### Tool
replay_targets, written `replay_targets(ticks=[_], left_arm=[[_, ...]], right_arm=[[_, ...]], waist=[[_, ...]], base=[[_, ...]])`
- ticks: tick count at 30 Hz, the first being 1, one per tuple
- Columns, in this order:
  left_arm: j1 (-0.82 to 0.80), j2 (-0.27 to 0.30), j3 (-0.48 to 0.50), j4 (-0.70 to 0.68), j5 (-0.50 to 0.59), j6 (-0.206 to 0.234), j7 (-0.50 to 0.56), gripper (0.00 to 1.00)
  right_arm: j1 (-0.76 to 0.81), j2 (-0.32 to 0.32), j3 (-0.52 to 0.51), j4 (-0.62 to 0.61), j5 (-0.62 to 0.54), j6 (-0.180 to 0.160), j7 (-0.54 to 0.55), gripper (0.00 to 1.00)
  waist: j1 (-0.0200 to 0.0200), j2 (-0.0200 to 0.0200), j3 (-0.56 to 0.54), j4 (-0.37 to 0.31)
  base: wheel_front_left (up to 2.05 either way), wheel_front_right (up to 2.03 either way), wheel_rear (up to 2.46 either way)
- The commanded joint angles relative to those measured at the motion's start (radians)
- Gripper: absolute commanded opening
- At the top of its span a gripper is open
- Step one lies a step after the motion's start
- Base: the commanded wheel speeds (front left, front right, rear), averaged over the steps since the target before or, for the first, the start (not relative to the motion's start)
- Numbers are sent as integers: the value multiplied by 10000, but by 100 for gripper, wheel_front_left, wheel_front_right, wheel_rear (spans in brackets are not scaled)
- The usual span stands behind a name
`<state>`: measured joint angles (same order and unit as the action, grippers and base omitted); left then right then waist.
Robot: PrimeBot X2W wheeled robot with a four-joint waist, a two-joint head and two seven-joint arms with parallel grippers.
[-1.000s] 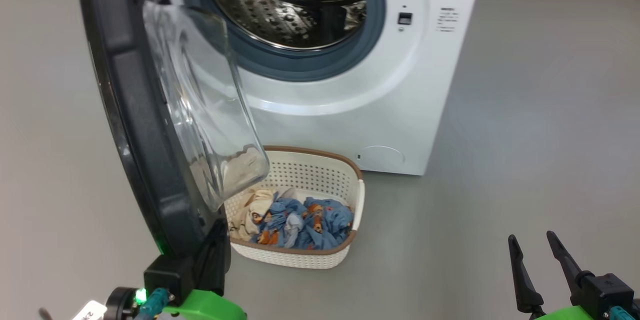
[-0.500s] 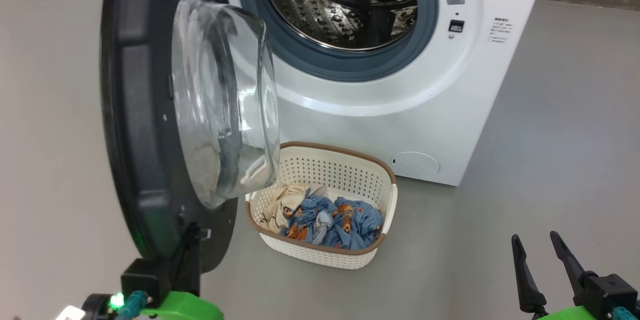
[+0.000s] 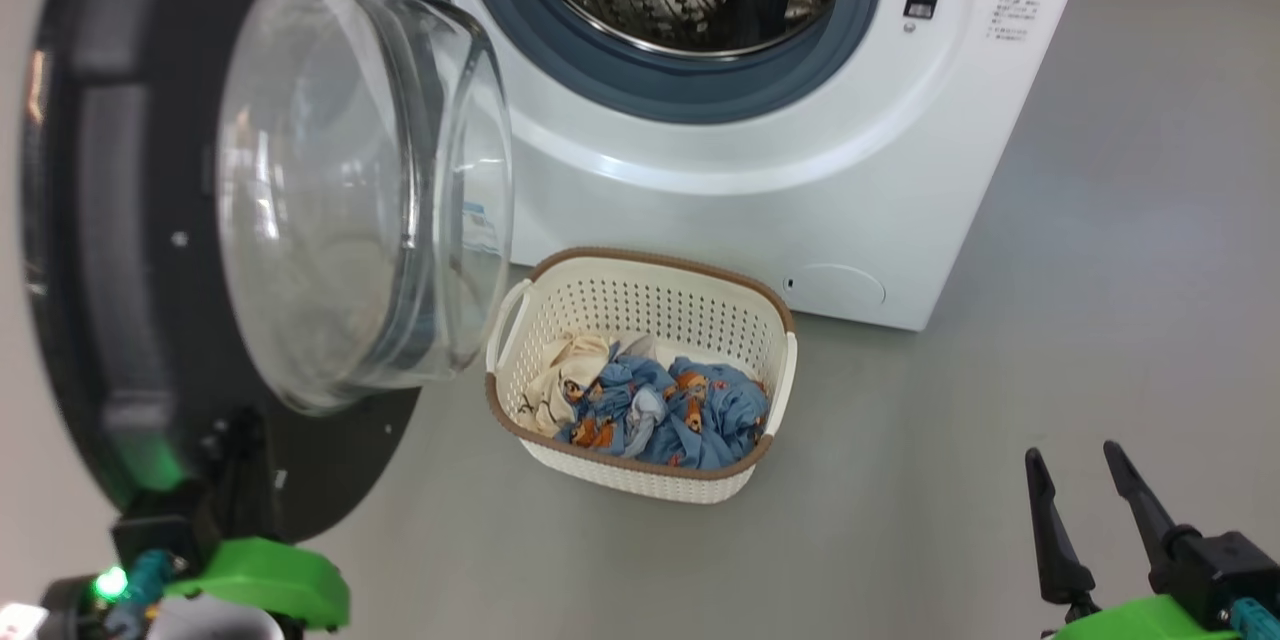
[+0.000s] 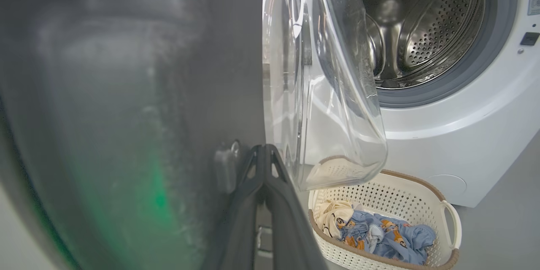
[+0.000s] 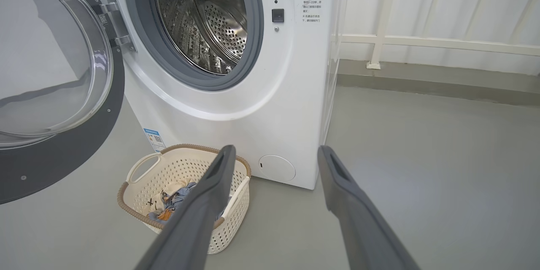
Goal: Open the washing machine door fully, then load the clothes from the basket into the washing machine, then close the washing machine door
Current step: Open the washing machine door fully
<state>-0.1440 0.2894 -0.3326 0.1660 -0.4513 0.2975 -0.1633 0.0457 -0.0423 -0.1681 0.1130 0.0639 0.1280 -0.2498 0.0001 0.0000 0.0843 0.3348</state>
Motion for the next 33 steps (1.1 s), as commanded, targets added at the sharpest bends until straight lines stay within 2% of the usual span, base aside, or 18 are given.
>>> replay_targets(ticks=[1, 8, 13, 18, 19, 24, 33], left_arm=[[-627, 505, 676, -23, -112, 196, -161, 0], [-1065, 730, 1543, 523, -423, 372, -581, 0], [-1376, 977, 2184, 988, -666, 275, -800, 0], [-1669, 1142, 2678, 1443, -833, 8, -920, 0], [-1805, 1231, 2869, 1676, -858, -184, -951, 0], [-2206, 1352, 3281, 2195, -886, -547, -977, 0], [-2988, 1687, 4496, 3057, -546, -1223, -983, 0]], right_arm=[[-409, -111, 243, -306, -8, 27, -120, 100], [-652, -261, 164, -436, -30, 27, -120, 100], [-814, -410, 88, -518, -23, 27, -120, 100], [-943, -520, 69, -568, -1, 27, -120, 100], [-1011, -550, 65, -584, 8, 27, -120, 100], [-1123, -568, 60, -621, 17, 27, -120, 100], [-1265, -727, -14, -757, 54, 27, -120, 100]], waist=[[0, 0, 218, -46], [0, 0, 818, -57], [0, 0, 1224, -28], [0, 0, 1469, -56], [0, 0, 1585, -74], [0, 0, 1792, -88], [0, 0, 2243, -215]], base=[[0, 0, 0], [0, 0, 0], [0, 0, 0], [0, 0, 0], [0, 0, 0], [0, 0, 0], [0, 0, 0]])
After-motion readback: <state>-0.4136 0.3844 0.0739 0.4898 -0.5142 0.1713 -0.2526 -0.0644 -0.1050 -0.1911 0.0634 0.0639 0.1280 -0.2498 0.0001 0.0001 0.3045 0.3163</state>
